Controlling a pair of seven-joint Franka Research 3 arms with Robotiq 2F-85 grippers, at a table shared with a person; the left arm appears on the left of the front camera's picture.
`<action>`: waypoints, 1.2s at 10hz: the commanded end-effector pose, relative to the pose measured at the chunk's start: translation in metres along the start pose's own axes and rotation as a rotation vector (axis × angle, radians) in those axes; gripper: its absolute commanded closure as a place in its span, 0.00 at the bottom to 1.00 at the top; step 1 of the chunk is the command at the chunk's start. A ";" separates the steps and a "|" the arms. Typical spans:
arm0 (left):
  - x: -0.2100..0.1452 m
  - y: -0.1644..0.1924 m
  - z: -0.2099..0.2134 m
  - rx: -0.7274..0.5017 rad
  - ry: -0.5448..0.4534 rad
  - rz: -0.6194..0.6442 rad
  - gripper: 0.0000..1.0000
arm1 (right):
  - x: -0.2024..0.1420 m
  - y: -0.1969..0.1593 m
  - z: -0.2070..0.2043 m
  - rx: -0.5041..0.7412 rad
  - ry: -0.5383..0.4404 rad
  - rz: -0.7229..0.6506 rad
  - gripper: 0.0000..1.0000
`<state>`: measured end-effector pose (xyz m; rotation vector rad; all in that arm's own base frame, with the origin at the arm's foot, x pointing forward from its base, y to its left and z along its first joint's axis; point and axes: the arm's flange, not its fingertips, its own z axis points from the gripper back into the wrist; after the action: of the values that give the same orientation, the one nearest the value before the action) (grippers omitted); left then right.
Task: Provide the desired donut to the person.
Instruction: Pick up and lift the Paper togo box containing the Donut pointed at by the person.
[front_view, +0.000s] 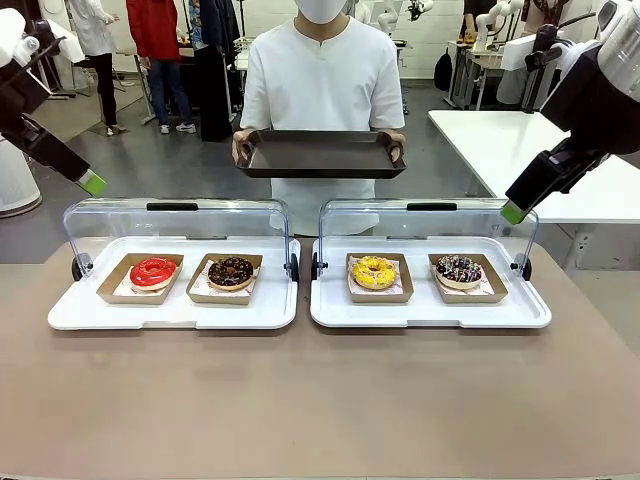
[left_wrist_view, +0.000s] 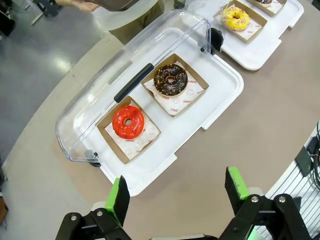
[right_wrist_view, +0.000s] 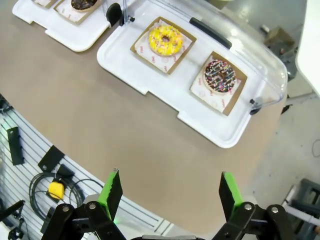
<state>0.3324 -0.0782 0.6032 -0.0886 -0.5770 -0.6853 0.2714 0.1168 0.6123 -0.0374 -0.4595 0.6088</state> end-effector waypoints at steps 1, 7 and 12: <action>0.000 0.000 0.001 0.001 -0.001 0.000 0.00 | 0.000 0.000 0.000 0.000 0.000 0.000 0.00; -0.002 0.063 -0.029 -0.791 -0.298 -0.410 0.00 | -0.013 -0.122 -0.002 0.825 -0.138 0.512 0.00; -0.037 0.130 -0.021 -0.730 -0.560 -0.438 0.00 | -0.054 -0.238 -0.031 1.057 -0.591 0.648 0.00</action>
<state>0.3962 0.0345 0.5762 -0.9116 -0.8381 -1.3075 0.3550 -0.0897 0.6044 0.9897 -0.6481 1.4624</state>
